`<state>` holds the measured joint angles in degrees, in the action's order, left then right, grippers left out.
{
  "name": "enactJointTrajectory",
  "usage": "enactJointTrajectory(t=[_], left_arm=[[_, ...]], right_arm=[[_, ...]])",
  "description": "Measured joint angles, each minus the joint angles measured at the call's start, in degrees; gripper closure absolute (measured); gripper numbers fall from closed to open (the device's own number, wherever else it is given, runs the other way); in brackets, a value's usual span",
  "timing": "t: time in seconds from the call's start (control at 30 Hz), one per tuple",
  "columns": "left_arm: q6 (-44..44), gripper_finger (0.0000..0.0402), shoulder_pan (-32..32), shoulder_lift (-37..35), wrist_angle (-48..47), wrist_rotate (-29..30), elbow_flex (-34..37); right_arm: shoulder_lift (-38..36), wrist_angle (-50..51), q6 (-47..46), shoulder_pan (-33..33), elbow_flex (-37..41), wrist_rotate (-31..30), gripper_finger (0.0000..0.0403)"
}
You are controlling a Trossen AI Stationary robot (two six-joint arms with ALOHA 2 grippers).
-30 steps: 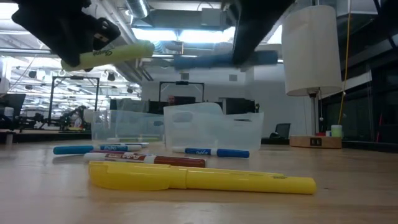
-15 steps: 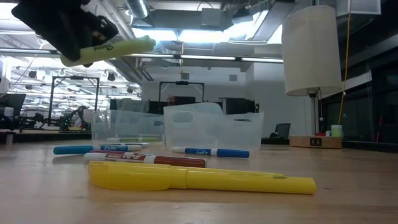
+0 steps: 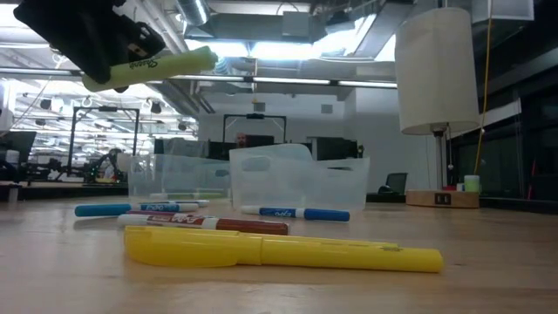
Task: Pick & Place Markers
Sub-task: Put the light green highlighter into the black bin
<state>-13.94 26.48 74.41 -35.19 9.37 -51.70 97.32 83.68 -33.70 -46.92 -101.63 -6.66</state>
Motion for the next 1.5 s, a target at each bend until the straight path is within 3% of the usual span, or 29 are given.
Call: enactJointTrajectory(t=[0.23,0.4,0.87,1.23,1.5], left_arm=[[-0.48,0.0337,-0.04,0.02,1.18,-0.02,0.00],[-1.57,0.0337,-0.02,0.02,1.90,-0.79,0.00],[-2.06,0.0337,-0.46,0.02,2.29,-1.60,0.00],[-4.38,0.0337,-0.46,0.02,2.35,-1.81,0.00],[-6.34,0.0337,-0.46,0.02,2.39,-1.97,0.00]], right_arm=[[-1.86,-0.90,-7.05,-5.90,6.37,1.42,0.0338],[-3.93,-5.03,-7.20,-8.10,13.62,2.76,0.0338],[-10.00,-22.10,-6.36,-8.13,36.01,5.39,0.0338],[-10.32,-32.88,-4.91,-8.13,44.26,7.85,0.0330],[-10.29,-33.50,-4.31,-8.13,45.80,7.81,0.0328]])
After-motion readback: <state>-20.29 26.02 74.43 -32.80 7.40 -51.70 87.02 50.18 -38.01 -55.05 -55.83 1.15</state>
